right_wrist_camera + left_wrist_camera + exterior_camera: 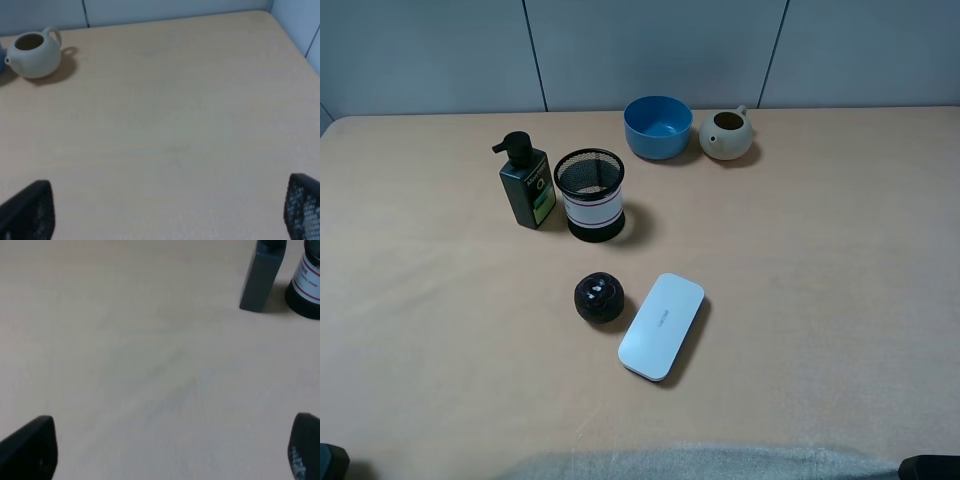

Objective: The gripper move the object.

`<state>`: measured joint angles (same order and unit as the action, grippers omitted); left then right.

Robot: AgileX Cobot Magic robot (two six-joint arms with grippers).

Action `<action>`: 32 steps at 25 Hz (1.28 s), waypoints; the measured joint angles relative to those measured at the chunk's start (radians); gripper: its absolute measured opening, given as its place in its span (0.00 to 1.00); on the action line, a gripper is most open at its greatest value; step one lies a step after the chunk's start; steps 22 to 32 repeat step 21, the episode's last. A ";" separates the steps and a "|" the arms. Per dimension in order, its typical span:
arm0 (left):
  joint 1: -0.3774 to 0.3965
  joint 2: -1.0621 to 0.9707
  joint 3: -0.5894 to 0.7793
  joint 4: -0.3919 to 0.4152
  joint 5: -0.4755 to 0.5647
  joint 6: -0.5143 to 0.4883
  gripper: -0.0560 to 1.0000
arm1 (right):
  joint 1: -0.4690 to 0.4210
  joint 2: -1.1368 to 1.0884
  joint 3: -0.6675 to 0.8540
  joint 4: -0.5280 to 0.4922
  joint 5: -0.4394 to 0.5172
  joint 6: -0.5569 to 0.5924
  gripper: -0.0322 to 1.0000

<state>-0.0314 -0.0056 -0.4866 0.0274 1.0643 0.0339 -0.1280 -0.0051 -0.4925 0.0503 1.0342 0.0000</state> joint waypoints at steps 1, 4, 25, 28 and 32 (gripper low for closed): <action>0.000 0.000 0.000 0.000 0.000 0.000 0.93 | 0.000 0.000 0.000 0.000 -0.001 0.000 0.70; 0.000 0.000 0.000 0.000 0.000 0.000 0.93 | 0.000 0.000 0.000 0.000 -0.001 0.000 0.70; -0.006 0.000 0.000 0.003 0.000 0.000 0.93 | 0.000 0.000 0.000 0.003 -0.001 0.000 0.70; -0.006 0.000 0.000 0.003 0.000 0.000 0.93 | 0.000 0.000 0.000 0.003 -0.001 0.000 0.70; -0.006 0.000 0.000 0.003 0.000 0.000 0.93 | 0.000 0.000 0.000 0.003 -0.001 0.000 0.70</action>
